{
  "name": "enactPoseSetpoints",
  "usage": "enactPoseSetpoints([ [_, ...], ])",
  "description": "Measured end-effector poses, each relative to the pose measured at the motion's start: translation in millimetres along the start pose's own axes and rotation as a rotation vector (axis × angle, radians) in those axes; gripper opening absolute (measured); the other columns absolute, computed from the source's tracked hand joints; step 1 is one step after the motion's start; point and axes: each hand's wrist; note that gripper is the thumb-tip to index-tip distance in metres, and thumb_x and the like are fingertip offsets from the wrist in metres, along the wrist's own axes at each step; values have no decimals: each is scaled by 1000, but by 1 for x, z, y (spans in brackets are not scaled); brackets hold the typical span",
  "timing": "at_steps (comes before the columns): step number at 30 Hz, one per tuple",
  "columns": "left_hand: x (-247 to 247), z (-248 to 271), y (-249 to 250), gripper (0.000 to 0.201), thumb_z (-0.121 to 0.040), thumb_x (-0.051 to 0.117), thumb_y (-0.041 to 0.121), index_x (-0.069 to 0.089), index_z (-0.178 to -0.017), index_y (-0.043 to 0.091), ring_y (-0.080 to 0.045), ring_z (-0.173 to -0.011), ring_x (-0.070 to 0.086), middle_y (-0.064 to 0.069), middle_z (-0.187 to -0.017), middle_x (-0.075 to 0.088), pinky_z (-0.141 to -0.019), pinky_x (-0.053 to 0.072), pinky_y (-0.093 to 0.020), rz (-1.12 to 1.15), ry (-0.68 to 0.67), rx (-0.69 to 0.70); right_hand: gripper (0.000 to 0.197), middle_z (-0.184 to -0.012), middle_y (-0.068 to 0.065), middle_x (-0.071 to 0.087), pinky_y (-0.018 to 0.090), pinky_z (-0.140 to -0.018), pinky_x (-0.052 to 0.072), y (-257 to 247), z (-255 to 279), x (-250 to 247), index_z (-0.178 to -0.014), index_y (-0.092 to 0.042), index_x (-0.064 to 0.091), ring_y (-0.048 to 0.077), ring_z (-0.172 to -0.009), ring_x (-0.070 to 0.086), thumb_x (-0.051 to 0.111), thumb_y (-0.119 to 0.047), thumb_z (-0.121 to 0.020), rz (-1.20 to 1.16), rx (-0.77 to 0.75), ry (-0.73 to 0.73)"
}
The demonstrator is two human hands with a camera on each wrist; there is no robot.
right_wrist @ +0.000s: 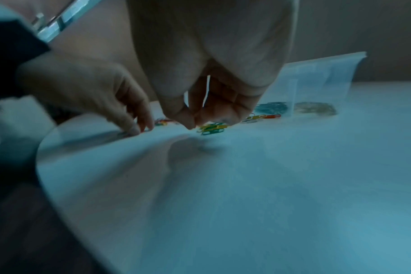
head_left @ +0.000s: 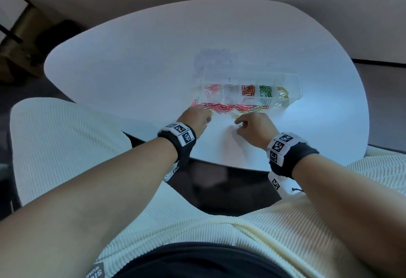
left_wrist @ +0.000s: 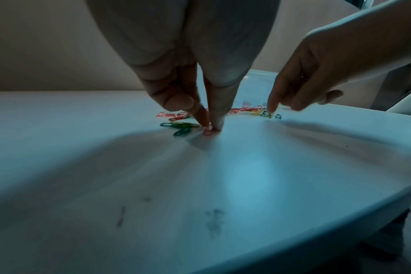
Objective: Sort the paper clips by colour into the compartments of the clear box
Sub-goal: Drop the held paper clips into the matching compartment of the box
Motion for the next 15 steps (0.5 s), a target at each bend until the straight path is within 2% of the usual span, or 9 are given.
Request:
enactPoseSetpoints([
  [1, 0, 0, 1, 24, -93, 51, 7, 66, -112, 11, -26, -101, 60, -8, -110, 67, -86, 49, -32, 2, -3, -2, 21, -91, -2, 69, 29, -76, 53, -1, -1, -4, -99, -14, 74, 19, -85, 64, 59, -15, -85, -92, 31, 2],
  [3, 2, 1, 1, 25, -92, 50, 5, 66, -110, 10, -27, -99, 61, -8, -108, 68, -84, 50, -32, 4, -7, -12, 18, -72, 2, 65, 28, -60, 47, -1, -5, -12, -78, -9, 73, 20, -66, 59, 56, -11, -84, -308, 139, -16],
  [5, 3, 1, 3, 22, -89, 52, 6, 65, -107, 10, -27, -97, 60, -8, -106, 67, -83, 49, -33, 3, -24, -20, 20, -57, 9, 51, 28, -51, 36, 3, -8, -15, -61, -3, 58, 25, -52, 47, 49, -2, -79, -619, 258, -37],
  [8, 2, 2, 6, 21, -86, 55, 10, 65, -104, 11, -27, -96, 60, -6, -106, 65, -83, 51, -33, 6, -38, -55, 24, -61, 10, 39, 28, -50, 23, 8, -8, -17, -58, -9, 41, 20, -51, 35, 32, 6, -75, -959, 369, -33],
  [10, -1, 2, 9, 15, -82, 55, 11, 69, -88, 13, -25, -85, 60, -4, -94, 66, -75, 51, -30, 89, -30, -131, 24, -63, 11, 40, 26, -51, 20, 10, -7, -21, -59, -9, 40, 19, -50, 31, 28, 6, -74, -994, 378, -37],
  [12, -3, 0, 9, 16, -77, 52, 9, 58, -63, 13, -23, -66, 51, -5, -72, 59, -60, 44, -28, 255, 1, -234, 24, -62, 9, 42, 24, -49, 20, 11, -8, -24, -61, -7, 48, 18, -49, 30, 31, 3, -77, -923, 360, -11],
  [13, -5, -1, 9, 17, -77, 51, 8, 54, -60, 13, -21, -62, 46, -6, -67, 54, -56, 40, -28, 330, 19, -272, 26, -64, 6, 46, 23, -48, 26, 11, -10, -25, -67, -7, 57, 18, -52, 34, 35, -1, -80, -820, 323, 17],
  [14, -7, -2, 9, 17, -78, 50, 8, 54, -62, 13, -20, -61, 44, -6, -67, 52, -54, 38, -28, 384, 41, -305, 28, -72, 4, 54, 26, -53, 38, 11, -12, -25, -79, -9, 66, 19, -59, 45, 39, -5, -85, -677, 268, 53],
  [15, -11, -2, 11, 18, -80, 49, 7, 56, -64, 11, -21, -62, 45, -7, -67, 53, -55, 38, -27, 408, 53, -328, 29, -87, 2, 61, 31, -68, 47, 12, -14, -24, -97, -12, 70, 20, -76, 56, 42, -10, -89, -513, 209, 78],
])
Point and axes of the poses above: each hand's wrist, its own z-axis away from the middle knuckle, its own x-axis out of the palm, y = z × x
